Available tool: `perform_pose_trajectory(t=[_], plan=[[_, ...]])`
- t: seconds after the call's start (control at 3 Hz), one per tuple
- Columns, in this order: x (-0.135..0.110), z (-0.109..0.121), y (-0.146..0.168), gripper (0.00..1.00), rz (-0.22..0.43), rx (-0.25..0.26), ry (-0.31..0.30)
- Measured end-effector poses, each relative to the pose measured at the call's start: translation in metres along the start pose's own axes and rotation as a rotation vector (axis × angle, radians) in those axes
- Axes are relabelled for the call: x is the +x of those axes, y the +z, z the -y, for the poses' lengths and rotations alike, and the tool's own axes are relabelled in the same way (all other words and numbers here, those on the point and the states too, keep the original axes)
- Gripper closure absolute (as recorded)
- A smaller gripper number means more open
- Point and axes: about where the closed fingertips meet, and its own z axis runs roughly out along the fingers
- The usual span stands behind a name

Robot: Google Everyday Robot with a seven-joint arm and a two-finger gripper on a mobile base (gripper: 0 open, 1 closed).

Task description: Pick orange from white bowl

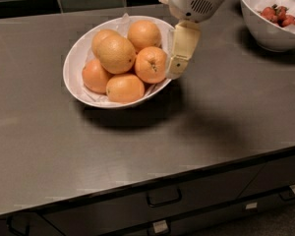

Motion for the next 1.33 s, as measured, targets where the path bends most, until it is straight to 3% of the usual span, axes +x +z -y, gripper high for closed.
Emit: perform_pose_trajectory(t=[0.33,1.0,1.33], plan=[[-0.032,0.005,0.011,0.00,0.045,-0.014,-0.048],[-0.050,0.008,0.047,0.00,0.052,-0.057,-0.078],[-0.074,0.010,0.078,0.00,0.079,-0.082,-0.111]])
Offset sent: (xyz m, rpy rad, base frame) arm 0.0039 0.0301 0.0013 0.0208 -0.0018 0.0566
